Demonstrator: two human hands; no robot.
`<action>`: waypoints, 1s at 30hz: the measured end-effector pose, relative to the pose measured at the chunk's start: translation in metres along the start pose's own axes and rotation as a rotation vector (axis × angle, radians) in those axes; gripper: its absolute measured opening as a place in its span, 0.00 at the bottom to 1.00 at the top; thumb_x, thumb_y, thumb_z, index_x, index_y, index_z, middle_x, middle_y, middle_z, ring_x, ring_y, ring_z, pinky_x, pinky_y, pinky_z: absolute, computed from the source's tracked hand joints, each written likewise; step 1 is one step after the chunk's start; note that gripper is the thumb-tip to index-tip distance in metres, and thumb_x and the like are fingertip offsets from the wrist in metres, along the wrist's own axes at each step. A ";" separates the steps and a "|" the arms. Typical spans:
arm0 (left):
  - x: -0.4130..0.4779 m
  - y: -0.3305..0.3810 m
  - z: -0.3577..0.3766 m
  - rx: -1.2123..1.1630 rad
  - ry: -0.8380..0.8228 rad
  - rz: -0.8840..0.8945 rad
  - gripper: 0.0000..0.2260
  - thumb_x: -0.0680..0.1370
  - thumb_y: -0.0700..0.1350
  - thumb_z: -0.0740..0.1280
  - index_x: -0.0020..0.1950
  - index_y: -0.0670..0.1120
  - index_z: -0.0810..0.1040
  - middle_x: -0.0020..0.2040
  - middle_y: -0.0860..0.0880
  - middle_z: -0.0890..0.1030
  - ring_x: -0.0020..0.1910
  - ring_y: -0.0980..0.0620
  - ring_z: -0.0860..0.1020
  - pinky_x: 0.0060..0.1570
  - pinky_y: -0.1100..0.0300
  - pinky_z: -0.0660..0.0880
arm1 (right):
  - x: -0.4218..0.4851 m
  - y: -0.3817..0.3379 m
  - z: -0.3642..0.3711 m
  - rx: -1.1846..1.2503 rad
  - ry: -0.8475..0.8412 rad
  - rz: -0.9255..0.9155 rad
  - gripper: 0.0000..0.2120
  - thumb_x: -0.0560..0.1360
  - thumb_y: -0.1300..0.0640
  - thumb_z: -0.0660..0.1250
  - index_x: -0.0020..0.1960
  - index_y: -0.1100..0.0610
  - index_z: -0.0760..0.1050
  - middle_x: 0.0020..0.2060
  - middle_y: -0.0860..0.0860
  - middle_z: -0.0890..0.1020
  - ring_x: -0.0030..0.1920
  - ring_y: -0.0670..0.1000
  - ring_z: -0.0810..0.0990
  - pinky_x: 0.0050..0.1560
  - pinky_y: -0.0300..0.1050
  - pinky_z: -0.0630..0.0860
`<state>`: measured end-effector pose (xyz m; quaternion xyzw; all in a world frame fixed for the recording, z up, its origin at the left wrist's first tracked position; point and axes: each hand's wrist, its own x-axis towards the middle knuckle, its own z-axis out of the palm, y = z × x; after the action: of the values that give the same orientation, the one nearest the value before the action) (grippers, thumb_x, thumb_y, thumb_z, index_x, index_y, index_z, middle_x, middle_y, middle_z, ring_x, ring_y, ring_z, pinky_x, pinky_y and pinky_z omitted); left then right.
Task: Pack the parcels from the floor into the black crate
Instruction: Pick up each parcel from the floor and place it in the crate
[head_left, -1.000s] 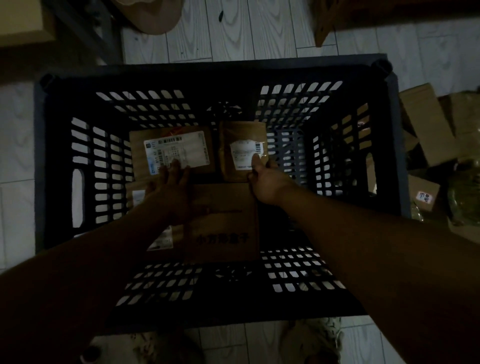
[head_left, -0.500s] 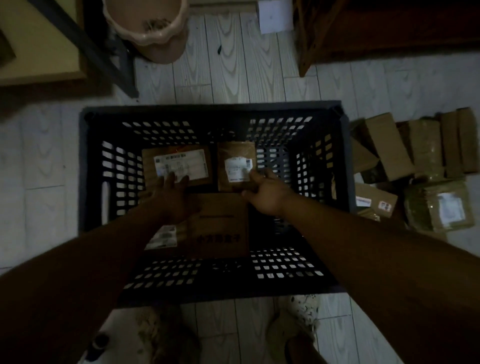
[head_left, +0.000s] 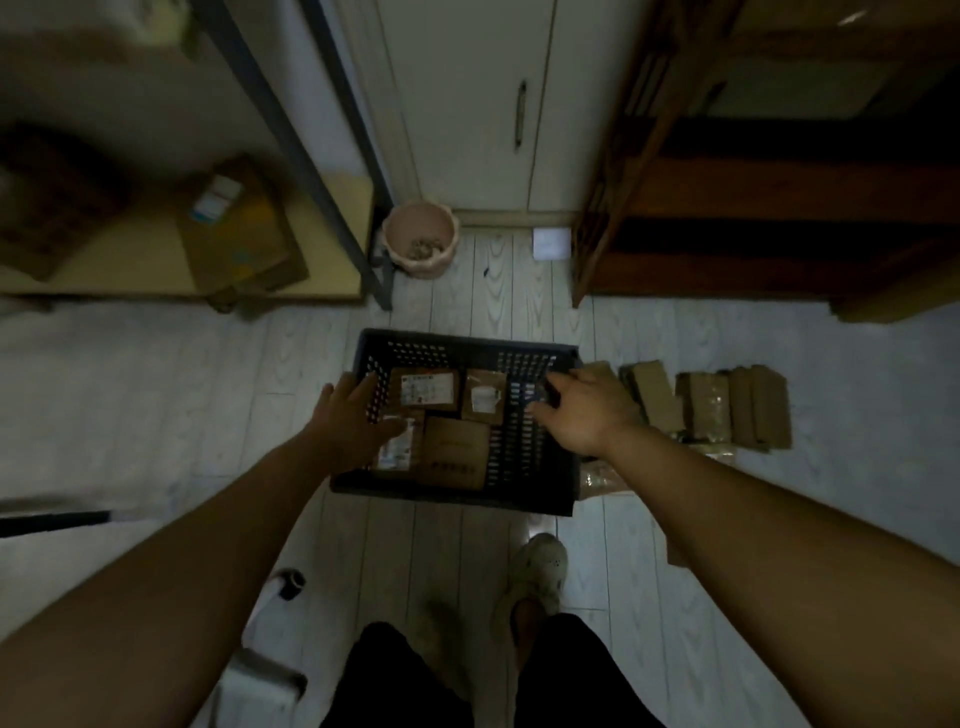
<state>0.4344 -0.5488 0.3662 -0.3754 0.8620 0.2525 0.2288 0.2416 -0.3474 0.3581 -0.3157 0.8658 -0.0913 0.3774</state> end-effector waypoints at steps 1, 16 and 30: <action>-0.018 0.007 -0.009 -0.002 0.016 0.004 0.34 0.78 0.57 0.61 0.77 0.48 0.47 0.77 0.40 0.49 0.76 0.43 0.47 0.72 0.51 0.46 | -0.020 -0.003 -0.011 0.002 0.023 0.005 0.27 0.77 0.39 0.57 0.71 0.51 0.65 0.68 0.57 0.68 0.66 0.58 0.68 0.64 0.49 0.67; -0.200 0.159 -0.058 0.145 0.137 0.386 0.39 0.74 0.65 0.61 0.77 0.52 0.47 0.78 0.45 0.45 0.76 0.42 0.44 0.73 0.47 0.46 | -0.305 0.062 -0.106 -0.071 0.438 0.276 0.33 0.76 0.37 0.58 0.76 0.49 0.55 0.76 0.53 0.56 0.75 0.56 0.55 0.72 0.54 0.58; -0.292 0.420 0.066 0.112 0.063 0.528 0.37 0.74 0.65 0.61 0.76 0.56 0.46 0.78 0.48 0.44 0.76 0.42 0.44 0.72 0.47 0.49 | -0.490 0.300 -0.147 -0.028 0.460 0.404 0.32 0.78 0.40 0.57 0.76 0.52 0.55 0.76 0.55 0.58 0.74 0.57 0.58 0.72 0.54 0.59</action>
<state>0.3070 -0.1053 0.5970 -0.1322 0.9493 0.2435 0.1486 0.2467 0.1777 0.6341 -0.1133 0.9749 -0.0715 0.1777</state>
